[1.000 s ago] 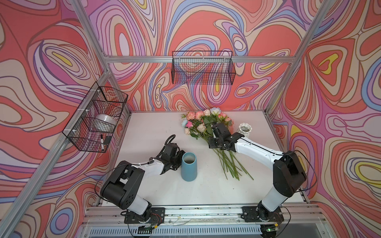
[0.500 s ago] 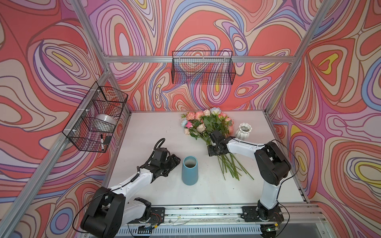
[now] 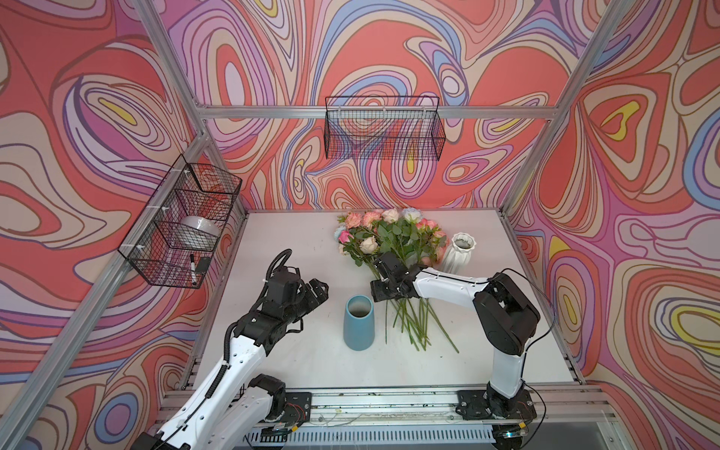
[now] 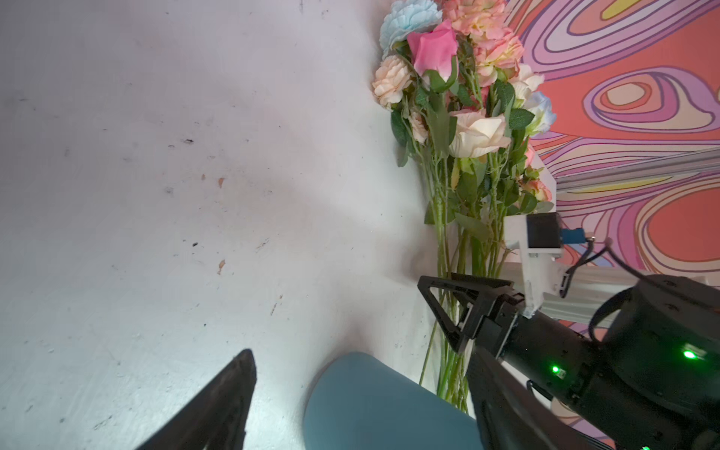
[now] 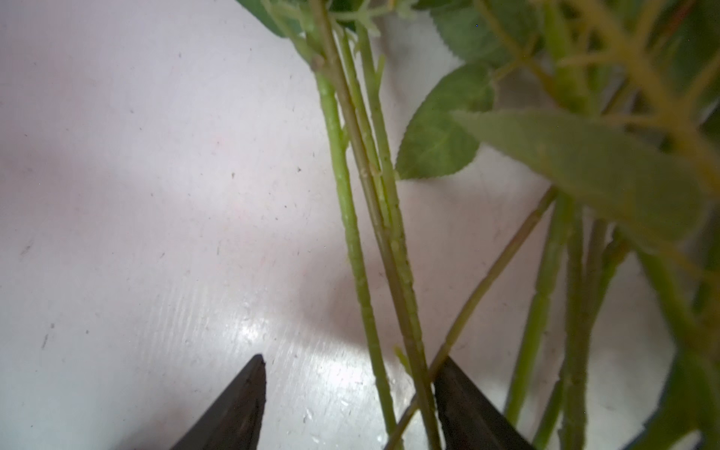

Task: Arrange flowers in a vase
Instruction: Rotate the flowers at the top-center of the table.

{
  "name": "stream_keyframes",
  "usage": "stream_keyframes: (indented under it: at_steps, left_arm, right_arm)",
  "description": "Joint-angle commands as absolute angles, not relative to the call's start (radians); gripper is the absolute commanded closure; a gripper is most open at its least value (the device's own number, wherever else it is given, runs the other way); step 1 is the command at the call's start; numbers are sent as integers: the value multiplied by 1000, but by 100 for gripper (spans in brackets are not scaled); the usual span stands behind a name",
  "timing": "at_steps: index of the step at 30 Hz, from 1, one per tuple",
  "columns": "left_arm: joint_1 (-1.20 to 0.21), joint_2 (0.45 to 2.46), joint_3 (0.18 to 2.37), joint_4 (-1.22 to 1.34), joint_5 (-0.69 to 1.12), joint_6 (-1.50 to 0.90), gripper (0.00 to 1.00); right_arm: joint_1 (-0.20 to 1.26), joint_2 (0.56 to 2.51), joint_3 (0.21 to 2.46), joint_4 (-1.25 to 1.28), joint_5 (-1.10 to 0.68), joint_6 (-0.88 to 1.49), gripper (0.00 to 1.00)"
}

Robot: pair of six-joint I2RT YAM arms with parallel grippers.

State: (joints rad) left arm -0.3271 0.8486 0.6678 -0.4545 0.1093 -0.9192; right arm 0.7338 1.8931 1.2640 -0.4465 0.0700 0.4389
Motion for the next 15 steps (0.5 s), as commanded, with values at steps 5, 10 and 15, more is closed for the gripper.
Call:
stream_keyframes:
  at_steps: [5,10,15]
  left_arm:
    - [-320,787,742,-558,59,-872,11]
    - [-321,726,753,-573,28,-853,11]
    - [-321,715,752,-593,21,-842,11]
  right_arm:
    - [708,1657,1269,-536,221,409,41]
    - [600,1708,1317,-590,176,334,55]
    - [560,1850,1423,-670,227,258,62]
